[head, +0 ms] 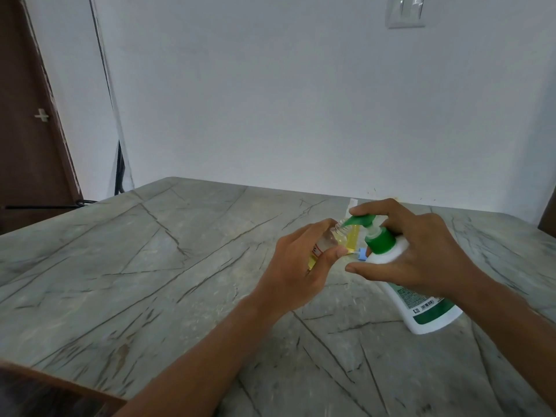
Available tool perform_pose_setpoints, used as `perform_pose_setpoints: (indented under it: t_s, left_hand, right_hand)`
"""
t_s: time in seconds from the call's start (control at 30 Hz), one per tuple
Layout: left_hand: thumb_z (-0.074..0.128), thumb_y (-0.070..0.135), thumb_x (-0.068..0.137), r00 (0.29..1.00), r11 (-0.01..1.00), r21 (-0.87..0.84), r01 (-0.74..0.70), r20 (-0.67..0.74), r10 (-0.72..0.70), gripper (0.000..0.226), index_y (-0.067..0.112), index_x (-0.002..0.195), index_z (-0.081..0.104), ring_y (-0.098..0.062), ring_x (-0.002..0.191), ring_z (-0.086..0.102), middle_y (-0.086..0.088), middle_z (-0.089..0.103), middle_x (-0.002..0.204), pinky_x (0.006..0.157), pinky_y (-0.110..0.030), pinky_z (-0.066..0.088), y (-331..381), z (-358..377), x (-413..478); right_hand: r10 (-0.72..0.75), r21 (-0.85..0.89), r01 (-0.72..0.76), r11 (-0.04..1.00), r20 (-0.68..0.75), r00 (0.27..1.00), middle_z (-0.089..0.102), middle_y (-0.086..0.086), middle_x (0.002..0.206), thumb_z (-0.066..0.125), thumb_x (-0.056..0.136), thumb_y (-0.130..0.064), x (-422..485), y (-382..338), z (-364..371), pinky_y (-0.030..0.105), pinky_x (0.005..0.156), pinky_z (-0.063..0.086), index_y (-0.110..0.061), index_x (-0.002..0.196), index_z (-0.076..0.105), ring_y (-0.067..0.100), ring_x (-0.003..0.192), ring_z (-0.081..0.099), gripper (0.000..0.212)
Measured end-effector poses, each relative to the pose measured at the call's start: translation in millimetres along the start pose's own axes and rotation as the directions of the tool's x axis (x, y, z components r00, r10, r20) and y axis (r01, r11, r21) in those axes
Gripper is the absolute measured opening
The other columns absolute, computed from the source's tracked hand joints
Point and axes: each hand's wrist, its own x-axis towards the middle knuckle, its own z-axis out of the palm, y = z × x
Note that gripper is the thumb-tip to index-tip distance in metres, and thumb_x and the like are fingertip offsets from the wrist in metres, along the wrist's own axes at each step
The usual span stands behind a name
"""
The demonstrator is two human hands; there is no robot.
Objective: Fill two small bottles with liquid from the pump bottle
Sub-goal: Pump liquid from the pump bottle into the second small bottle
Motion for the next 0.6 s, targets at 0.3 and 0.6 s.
perform_pose_setpoints:
  t_s: [0.3,0.6]
  left_hand:
    - [0.063,0.024,0.090,0.998,1.000,-0.015,-0.027,0.048,0.028,0.041,-0.003,0.121,0.058,-0.002,0.089,0.055,-0.009,0.069,0.104,0.074,-0.003,0.044,2.5,2.1,-2.2]
    - [0.060,0.035,0.091,1.000,1.000,-0.008,0.000,0.016,0.000,0.046,0.001,0.123,0.058,-0.009,0.089,0.061,-0.008,0.068,0.107,0.076,-0.013,0.049,-3.2,0.6,-1.6]
  right_hand:
    - [-0.021,0.036,0.023,0.999,-0.057,0.998,0.061,-0.035,0.086,0.084,0.058,-0.048,-2.3,4.5,-0.4,0.001,0.064,0.048,-0.036,0.108,0.060,-0.013,0.077,0.066,0.057]
    - [0.022,-0.031,-0.022,0.999,0.022,0.999,0.065,-0.032,0.080,0.075,0.065,-0.064,-1.5,4.5,1.4,0.005,0.060,0.045,-0.048,0.126,0.047,-0.005,0.070,0.065,0.069]
